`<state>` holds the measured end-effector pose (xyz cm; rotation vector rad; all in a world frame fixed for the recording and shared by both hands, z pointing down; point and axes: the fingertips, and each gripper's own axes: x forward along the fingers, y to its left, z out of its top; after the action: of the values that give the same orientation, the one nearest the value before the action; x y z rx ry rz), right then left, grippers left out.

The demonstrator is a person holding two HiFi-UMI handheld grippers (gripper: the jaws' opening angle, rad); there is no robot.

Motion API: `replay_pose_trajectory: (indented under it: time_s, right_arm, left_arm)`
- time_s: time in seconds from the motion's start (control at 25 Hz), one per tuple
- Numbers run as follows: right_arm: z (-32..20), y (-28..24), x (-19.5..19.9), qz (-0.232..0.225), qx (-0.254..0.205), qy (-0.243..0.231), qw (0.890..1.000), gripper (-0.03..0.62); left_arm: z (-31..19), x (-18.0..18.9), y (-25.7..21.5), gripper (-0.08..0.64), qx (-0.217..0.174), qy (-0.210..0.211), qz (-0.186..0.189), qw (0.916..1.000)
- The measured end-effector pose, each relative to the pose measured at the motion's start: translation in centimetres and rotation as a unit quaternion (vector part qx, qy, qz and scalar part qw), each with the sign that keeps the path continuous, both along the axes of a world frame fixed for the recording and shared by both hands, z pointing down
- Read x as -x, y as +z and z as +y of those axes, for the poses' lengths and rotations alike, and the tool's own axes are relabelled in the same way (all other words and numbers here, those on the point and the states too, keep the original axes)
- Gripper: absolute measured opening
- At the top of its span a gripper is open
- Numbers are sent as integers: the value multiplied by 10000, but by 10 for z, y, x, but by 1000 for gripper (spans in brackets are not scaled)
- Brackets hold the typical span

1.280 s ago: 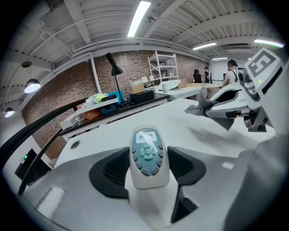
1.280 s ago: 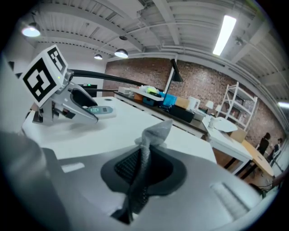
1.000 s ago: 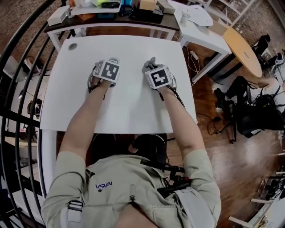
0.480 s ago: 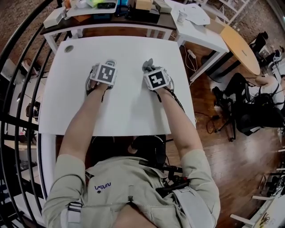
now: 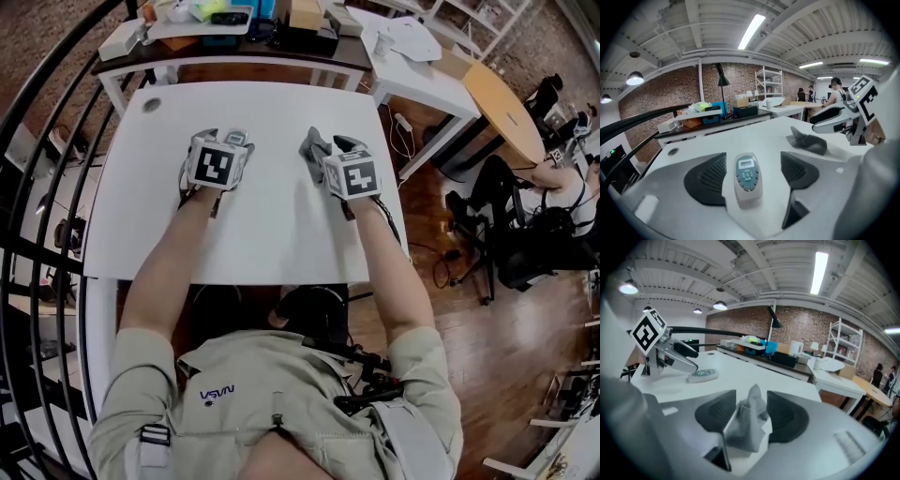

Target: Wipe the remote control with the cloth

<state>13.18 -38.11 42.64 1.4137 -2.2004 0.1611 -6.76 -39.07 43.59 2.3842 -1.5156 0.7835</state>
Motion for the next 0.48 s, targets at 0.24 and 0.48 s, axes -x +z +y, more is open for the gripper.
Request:
replay_pose_trajectory:
  time_s: [0.24,0.48]
  right_arm:
    - [48,-106,6,-540,-1720,-2,9836,89]
    - [131,-165,12,-671,-2676,-53,9612,5]
  left_arm:
    - [41,-26,-91,261,-1335,673,1043,9832]
    - [127,-25,-149,101,-2395,969,1361,9564]
